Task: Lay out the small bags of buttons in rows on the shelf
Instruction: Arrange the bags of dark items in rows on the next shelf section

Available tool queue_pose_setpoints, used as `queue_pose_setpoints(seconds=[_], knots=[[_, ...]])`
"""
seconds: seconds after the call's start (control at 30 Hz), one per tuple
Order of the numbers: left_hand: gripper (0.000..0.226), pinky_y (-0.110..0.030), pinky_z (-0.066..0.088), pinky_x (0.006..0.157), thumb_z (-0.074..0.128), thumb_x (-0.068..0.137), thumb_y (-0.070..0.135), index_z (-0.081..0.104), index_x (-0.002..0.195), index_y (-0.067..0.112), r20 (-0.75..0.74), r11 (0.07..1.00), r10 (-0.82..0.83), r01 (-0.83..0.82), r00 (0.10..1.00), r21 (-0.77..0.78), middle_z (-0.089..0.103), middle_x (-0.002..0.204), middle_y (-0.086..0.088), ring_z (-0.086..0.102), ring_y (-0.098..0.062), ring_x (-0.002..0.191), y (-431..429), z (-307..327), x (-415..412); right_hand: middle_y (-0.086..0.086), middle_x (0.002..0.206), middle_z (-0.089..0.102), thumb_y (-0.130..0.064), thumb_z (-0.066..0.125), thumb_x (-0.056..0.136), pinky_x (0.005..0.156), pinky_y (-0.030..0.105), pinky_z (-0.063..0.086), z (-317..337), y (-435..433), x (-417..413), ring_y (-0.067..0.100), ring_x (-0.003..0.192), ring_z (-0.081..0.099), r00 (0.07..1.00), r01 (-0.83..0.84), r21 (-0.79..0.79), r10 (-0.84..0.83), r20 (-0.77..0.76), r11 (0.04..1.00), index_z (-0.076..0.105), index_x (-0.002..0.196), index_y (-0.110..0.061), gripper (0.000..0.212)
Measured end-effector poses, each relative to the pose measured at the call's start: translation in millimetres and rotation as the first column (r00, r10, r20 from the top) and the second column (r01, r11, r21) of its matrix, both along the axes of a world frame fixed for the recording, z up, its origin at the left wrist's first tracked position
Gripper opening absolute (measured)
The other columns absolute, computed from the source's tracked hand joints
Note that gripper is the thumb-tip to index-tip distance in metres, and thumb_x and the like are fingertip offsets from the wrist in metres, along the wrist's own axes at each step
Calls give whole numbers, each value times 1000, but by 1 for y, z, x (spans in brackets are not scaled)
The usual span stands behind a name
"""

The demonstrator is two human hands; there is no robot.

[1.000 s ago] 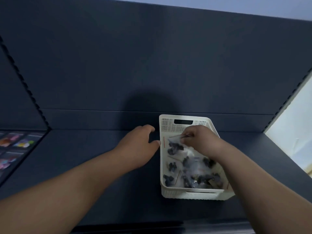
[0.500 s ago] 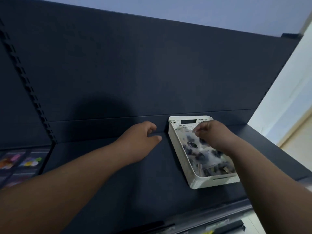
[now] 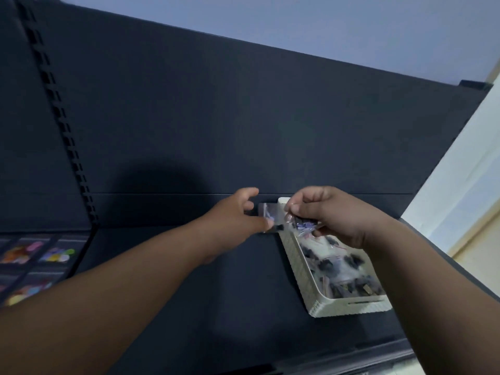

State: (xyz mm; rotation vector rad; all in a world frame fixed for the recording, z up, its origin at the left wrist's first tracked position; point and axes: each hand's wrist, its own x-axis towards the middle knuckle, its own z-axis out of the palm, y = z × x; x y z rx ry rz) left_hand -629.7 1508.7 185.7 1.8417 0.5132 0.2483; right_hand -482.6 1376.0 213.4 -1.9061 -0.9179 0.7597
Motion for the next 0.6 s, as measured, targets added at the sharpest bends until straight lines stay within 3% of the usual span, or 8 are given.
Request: queue_pose_setpoints(seconds=[0.07, 0.1, 0.2, 0.3, 0.37, 0.47, 0.53, 0.6], knots=[[68, -30, 44, 98, 70, 82, 19, 38, 141, 30, 0, 999, -3, 3, 1000, 49, 47, 127, 7, 51, -10, 116, 9, -3, -5, -3, 63, 59, -7, 56, 91, 44, 18, 35, -3, 15, -9, 7, 48, 47, 993, -115, -11, 115, -12, 993, 64, 82, -15, 14], [56, -30, 47, 93, 70, 82, 14, 49, 132, 24, -6, 997, 3, -3, 1000, 83, 55, 120, 3, 56, -10, 107, 14, -5, -9, -6, 60, 60, -7, 55, 91, 44, 18, 33, -5, 24, -13, 8, 47, 47, 986, -166, -25, 166, 0, 986, 64, 83, -14, 14], [10, -32, 52, 73, 66, 81, 4, 68, 85, 13, -32, 989, 30, -25, 999, 143, 68, 82, -3, 60, -12, 73, 30, -16, -23, -5, 60, 61, -7, 56, 90, 46, 21, 33, -18, 52, -25, 13, 49, 48, 964, -264, -67, 266, 17, 962, 65, 82, -18, 17], [21, -30, 49, 66, 61, 81, 0, 64, 69, 16, -95, 978, 132, -114, 987, 175, 65, 68, -1, 57, -12, 63, 50, -35, -40, -2, 62, 60, -8, 55, 90, 48, 21, 35, -38, 80, -37, 13, 49, 49, 967, -252, -97, 253, 1, 963, 65, 83, -18, 16], [22, -29, 51, 63, 58, 84, 1, 62, 69, 17, -183, 972, 163, -125, 970, 200, 65, 68, -3, 59, -14, 60, 63, -45, -51, 0, 65, 61, -7, 55, 91, 48, 20, 35, -53, 94, -46, 12, 49, 48, 971, -238, -108, 234, -42, 965, 63, 85, -16, 13], [18, -19, 48, 58, 55, 88, 8, 63, 79, 21, -384, 935, 131, 15, 914, 355, 66, 79, 1, 60, -11, 64, 83, -54, -65, 2, 70, 63, -7, 55, 91, 42, 16, 35, -74, 110, -56, 9, 47, 48, 968, -247, -157, 236, -86, 956, 62, 84, -15, 13], [18, -22, 50, 69, 58, 89, 14, 65, 103, 24, -441, 886, 153, 75, 884, 457, 63, 103, 3, 61, -11, 81, 93, -59, -72, 2, 70, 62, -6, 54, 91, 41, 14, 35, -85, 116, -62, 10, 48, 47, 970, -239, -177, 225, -93, 955, 61, 84, -15, 14], [34, -29, 49, 82, 60, 89, 22, 56, 123, 24, -400, 817, 264, 17, 878, 577, 52, 116, 1, 55, -18, 100, 103, -67, -79, 2, 70, 61, -6, 54, 91, 42, 14, 37, -93, 121, -66, 12, 53, 47, 976, -218, -187, 211, -57, 958, 61, 85, -15, 13]])
